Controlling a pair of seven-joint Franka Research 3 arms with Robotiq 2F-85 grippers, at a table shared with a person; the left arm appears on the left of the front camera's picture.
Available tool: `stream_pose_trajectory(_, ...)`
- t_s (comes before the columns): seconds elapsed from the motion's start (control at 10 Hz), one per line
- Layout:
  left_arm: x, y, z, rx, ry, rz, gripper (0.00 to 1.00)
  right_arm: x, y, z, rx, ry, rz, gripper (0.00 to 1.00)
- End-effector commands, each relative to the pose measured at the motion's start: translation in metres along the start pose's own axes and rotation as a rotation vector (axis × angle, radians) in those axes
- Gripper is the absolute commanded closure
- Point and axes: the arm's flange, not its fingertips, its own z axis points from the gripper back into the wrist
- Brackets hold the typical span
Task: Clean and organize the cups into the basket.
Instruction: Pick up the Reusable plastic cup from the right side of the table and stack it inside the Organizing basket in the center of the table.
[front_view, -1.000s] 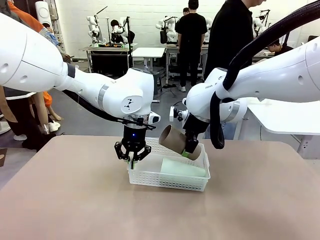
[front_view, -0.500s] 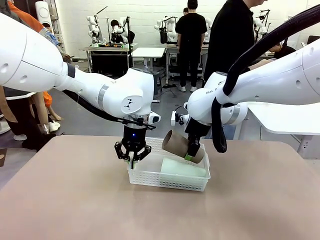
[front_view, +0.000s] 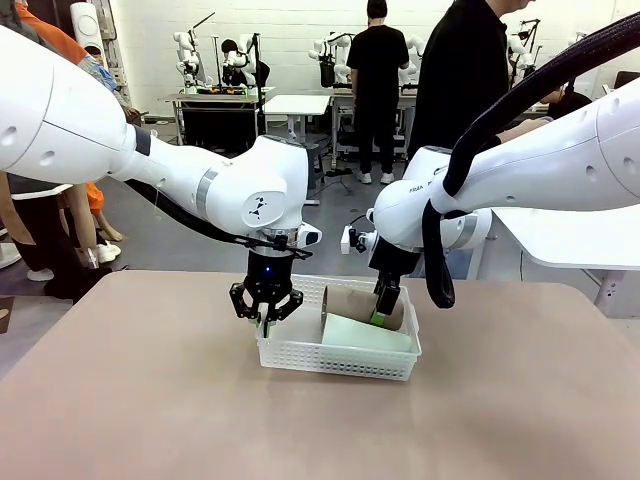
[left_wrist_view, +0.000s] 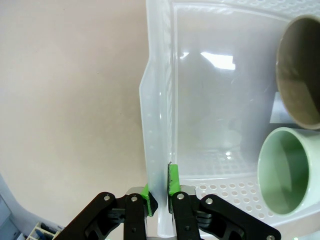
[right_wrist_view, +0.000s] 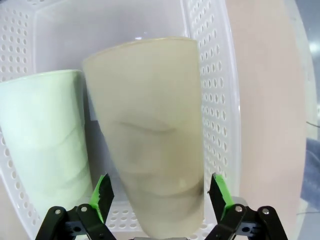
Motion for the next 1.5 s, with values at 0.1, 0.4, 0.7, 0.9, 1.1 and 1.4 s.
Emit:
stream_pose_trajectory(0.1,-0.001,0.002,-0.002,0.007,0.005,-0.004,1.00,0.003,-0.005,0.006,-0.011,0.008,-0.002,0.00)
stream_pose_trajectory(0.4,-0.001,0.002,-0.002,0.007,0.005,-0.004,1.00,-0.005,0.014,0.042,-0.045,-0.083,0.051,0.00)
stream_pose_trajectory(0.7,-0.001,0.002,-0.002,0.007,0.005,-0.004,1.00,-0.078,0.065,0.135,-0.098,-0.247,0.166,0.00)
stream_pose_trajectory(0.9,-0.001,0.002,-0.002,0.007,0.005,-0.004,1.00,-0.164,0.077,0.157,-0.079,-0.401,0.202,0.00)
stream_pose_trajectory(1.1,-0.001,0.002,-0.002,0.007,0.005,-0.004,1.00,-0.240,0.072,0.162,-0.112,-0.613,0.244,0.00)
stream_pose_trajectory(1.4,-0.001,0.002,-0.002,0.007,0.005,-0.004,1.00,-0.334,0.044,0.147,-0.061,-0.828,0.073,0.00)
